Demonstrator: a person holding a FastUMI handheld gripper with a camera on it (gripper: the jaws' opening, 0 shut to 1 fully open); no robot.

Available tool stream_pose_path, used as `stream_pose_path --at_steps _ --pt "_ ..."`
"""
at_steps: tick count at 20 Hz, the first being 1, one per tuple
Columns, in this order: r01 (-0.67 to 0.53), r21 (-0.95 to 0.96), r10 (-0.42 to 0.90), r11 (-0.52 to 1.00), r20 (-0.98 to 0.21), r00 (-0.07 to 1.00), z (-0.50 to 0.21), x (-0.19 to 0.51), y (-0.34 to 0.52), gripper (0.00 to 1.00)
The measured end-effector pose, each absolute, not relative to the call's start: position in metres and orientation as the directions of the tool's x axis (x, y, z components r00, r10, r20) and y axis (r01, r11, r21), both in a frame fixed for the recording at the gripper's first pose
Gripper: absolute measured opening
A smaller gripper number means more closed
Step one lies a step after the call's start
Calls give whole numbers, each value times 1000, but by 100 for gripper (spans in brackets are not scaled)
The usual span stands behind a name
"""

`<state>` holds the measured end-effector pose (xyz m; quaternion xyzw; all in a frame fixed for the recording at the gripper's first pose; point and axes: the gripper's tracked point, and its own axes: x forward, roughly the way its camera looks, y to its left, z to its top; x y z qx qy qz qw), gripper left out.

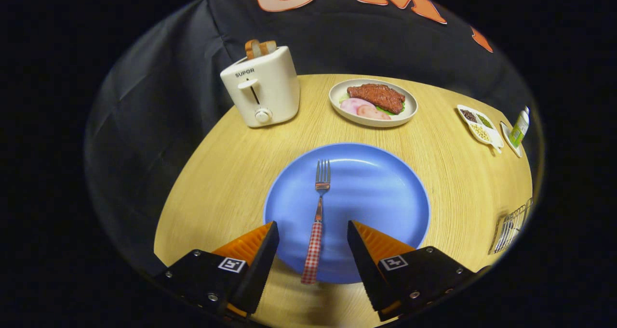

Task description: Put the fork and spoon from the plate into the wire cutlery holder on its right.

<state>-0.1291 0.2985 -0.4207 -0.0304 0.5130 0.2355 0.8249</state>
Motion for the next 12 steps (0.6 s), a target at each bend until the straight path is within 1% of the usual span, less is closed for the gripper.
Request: stream_pose_path --at_steps 1,2,3,4,5,7,8,10,12 --pt "-425 189 353 885 -867 351 -426 -131 301 83" --pt "-426 185 348 886 -872 345 -428 -131 302 77" --pt "-423 182 345 887 -872 348 -430 -130 303 73" --pt "-420 178 341 890 -871 354 -431 -128 303 63" --pt "-416 168 332 894 -872 361 -434 -126 302 57" --pt "-394 140 296 908 -881 370 -440 -123 295 39" --pt "-376 139 288 916 -881 376 -440 -121 291 26" --pt "-350 158 295 923 -875 383 -439 -118 291 12" --pt "-340 164 299 926 -869 394 -435 -116 287 10"
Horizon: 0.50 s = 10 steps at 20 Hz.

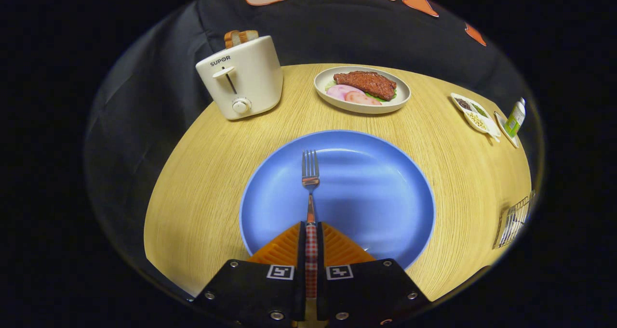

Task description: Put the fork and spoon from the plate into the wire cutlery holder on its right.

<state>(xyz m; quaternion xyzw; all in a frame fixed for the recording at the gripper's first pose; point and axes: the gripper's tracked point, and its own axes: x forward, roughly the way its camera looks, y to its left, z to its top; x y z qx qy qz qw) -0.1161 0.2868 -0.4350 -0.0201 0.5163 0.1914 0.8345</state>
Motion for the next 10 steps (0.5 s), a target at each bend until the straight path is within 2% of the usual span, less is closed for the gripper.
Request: stream_pose_path --at_steps 6,10 --pt "-342 189 336 921 -829 447 -391 -108 259 9" --pt "-286 154 288 946 -808 515 -350 -104 203 9"
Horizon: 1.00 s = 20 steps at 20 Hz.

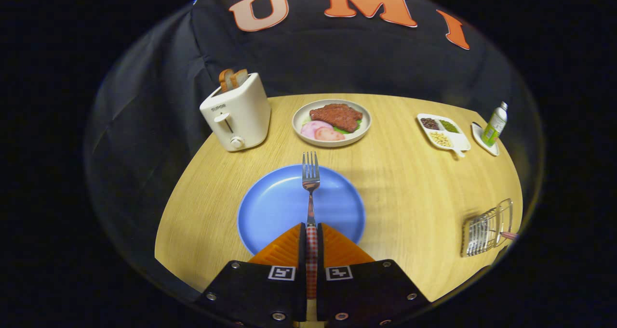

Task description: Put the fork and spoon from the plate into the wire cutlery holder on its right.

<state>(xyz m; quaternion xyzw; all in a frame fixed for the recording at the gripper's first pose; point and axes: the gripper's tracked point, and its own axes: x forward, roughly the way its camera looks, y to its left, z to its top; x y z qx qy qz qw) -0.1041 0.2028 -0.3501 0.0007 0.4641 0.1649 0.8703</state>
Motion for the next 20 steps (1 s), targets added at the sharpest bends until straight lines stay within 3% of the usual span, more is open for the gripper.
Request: stream_pose_path --at_steps 7,12,20 --pt "-119 90 144 989 -789 597 -303 -94 75 9" --pt "-74 48 84 996 -777 624 -283 -98 16 9" --pt "-90 7 52 996 -864 501 -283 -125 -46 8"
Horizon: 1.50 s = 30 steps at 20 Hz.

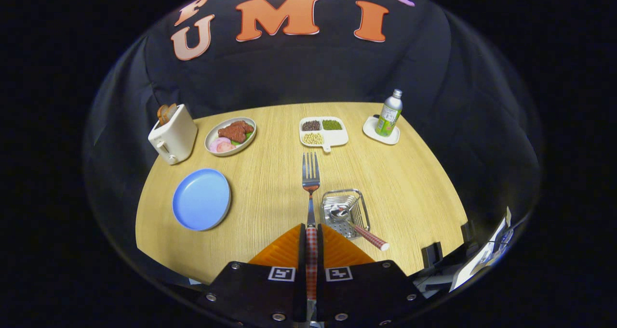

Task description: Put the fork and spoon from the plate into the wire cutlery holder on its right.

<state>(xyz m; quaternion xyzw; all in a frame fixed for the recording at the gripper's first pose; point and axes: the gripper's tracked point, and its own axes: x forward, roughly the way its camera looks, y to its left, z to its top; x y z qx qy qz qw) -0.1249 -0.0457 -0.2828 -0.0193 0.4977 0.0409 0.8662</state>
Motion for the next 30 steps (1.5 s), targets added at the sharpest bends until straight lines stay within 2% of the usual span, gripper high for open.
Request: stream_pose_path --at_steps 9,17,23,30 --pt "-184 -61 -14 981 -969 247 -313 -138 -93 9" --pt "-361 -43 -33 931 -999 34 -335 -132 -98 9" --pt "-390 -2 -48 921 -993 -107 -348 -122 -95 9" --pt "-339 72 -19 938 -966 -258 -364 -130 -92 9"
